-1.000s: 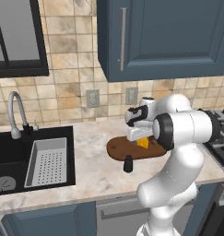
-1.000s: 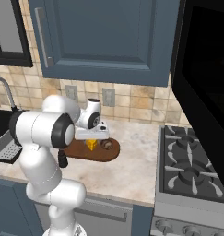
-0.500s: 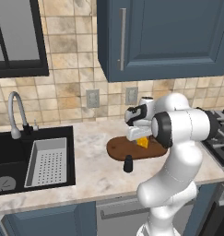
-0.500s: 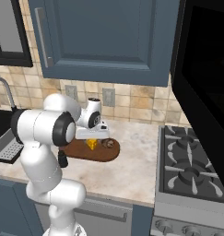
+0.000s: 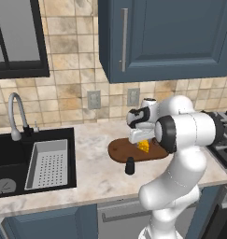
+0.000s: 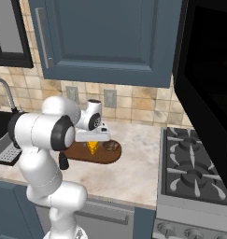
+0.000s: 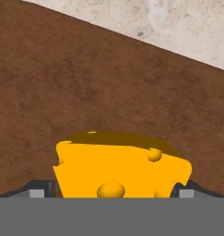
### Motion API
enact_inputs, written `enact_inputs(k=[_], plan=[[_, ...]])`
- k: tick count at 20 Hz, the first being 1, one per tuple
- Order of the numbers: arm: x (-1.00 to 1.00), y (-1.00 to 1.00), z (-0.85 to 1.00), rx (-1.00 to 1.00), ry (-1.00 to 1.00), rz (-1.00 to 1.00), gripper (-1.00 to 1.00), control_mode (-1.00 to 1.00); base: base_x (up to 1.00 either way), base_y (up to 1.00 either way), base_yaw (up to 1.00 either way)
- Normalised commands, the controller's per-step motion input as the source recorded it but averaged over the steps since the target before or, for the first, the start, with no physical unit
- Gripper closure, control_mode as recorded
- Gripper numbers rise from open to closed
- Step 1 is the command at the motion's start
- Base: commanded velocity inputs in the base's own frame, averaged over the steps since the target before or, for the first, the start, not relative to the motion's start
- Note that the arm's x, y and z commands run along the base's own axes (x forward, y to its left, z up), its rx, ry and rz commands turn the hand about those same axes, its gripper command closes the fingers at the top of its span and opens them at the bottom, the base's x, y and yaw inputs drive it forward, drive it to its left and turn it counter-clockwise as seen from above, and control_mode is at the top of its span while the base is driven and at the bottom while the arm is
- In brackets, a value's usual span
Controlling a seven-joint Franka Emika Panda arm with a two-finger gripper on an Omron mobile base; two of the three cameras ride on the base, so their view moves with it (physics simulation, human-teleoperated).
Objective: Retrieve the reheated potato from the microwave, then place the potato, cheese, and condiment on the cutting board.
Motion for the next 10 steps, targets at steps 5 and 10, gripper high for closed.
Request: enact_inputs(k=[5, 10], plan=[[-0.02, 0.09, 0.04, 0.00, -0.03, 0.00, -1.00, -1.00, 0.00, 0.00, 0.00], [-0.03, 0.14, 0.14, 0.00, -0.06, 0.00, -1.00, -1.00, 0.00, 0.00, 0.00]])
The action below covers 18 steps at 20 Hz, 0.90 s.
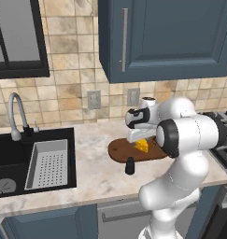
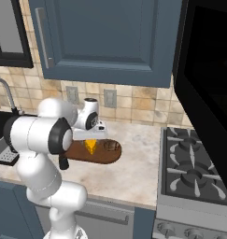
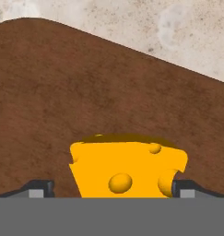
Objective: Retrieve the reheated potato from the microwave, then place the potato, cheese, and condiment on the cutting board.
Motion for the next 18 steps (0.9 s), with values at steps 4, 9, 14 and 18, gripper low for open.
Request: enact_inputs(k=[4, 9, 14, 18], plan=[[-0.12, 0.17, 0.14, 0.00, -0.05, 0.00, -1.00, -1.00, 0.00, 0.00, 0.00], [-0.06, 0.08, 0.23, 0.00, -0.01, 0.00, -1.00, -1.00, 0.00, 0.00, 0.00], [-0.08, 0.01, 0.27, 0.00, 0.00, 0.00, -1.00, -1.00, 0.00, 0.00, 0.00], [-0.06, 0.00, 0.24, 0.00, 0.00, 0.00, -1.00, -1.00, 0.00, 0.00, 0.00]])
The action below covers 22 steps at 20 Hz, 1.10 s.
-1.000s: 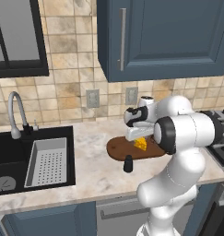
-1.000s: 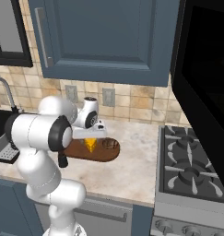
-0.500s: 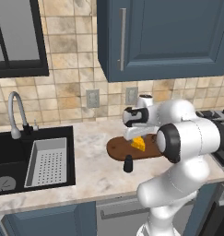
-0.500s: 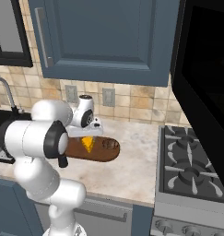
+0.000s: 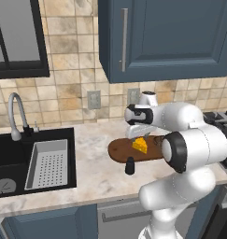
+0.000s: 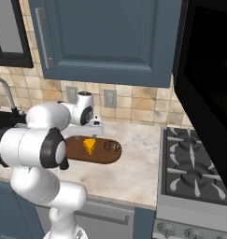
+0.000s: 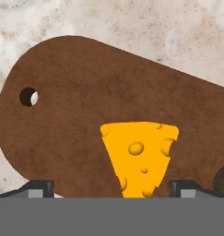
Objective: Retrieve the reheated potato from the microwave, then place the potato, cheese, and condiment on the cutting board.
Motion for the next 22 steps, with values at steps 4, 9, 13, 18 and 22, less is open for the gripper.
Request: enact_inputs(k=[4, 9, 13, 18, 22], plan=[[-0.30, 0.03, 0.18, 0.00, 0.00, -0.01, -1.00, -1.00, 0.00, 0.00, 0.00], [-0.42, 0.11, 0.08, 0.00, 0.00, -0.04, -1.00, -1.00, 0.00, 0.00, 0.00], [-0.34, 0.08, 0.12, 0.00, 0.00, -0.04, -1.00, -1.00, 0.00, 0.00, 0.00], [-0.25, 0.09, 0.17, 0.00, 0.01, -0.03, -1.00, -1.00, 0.00, 0.00, 0.00], [-0.22, 0.14, 0.14, 0.00, 0.04, -0.02, -1.00, -1.00, 0.00, 0.00, 0.00]])
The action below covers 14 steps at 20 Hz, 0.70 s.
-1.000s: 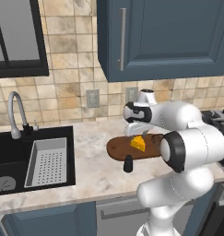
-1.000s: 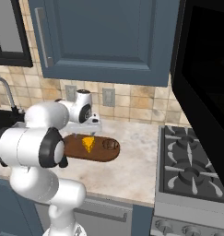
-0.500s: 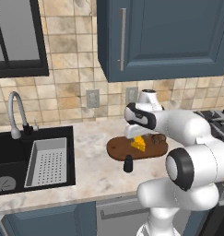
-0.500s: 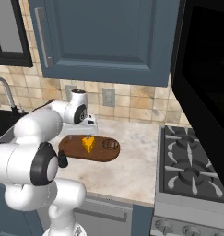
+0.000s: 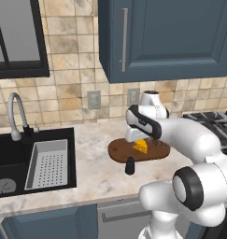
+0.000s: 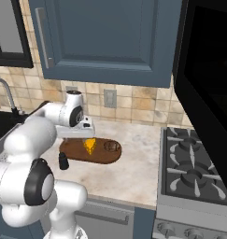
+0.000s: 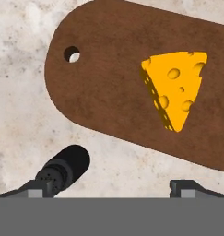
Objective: Retrieve the reheated potato from the microwave, then place the potato, cheese, and condiment on the cutting board.
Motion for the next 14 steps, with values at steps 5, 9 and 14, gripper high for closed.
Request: enact_inputs(k=[5, 9, 14], plan=[[-0.16, 0.15, 0.13, 0.00, 0.04, 0.00, -1.00, -1.00, 0.00, 0.00, 0.00], [-0.21, 0.22, 0.03, 0.00, 0.02, 0.00, -1.00, -1.00, 0.00, 0.00, 0.00], [-0.07, 0.25, 0.00, 0.00, 0.02, -0.01, -1.00, -1.00, 0.00, 0.00, 0.00]])
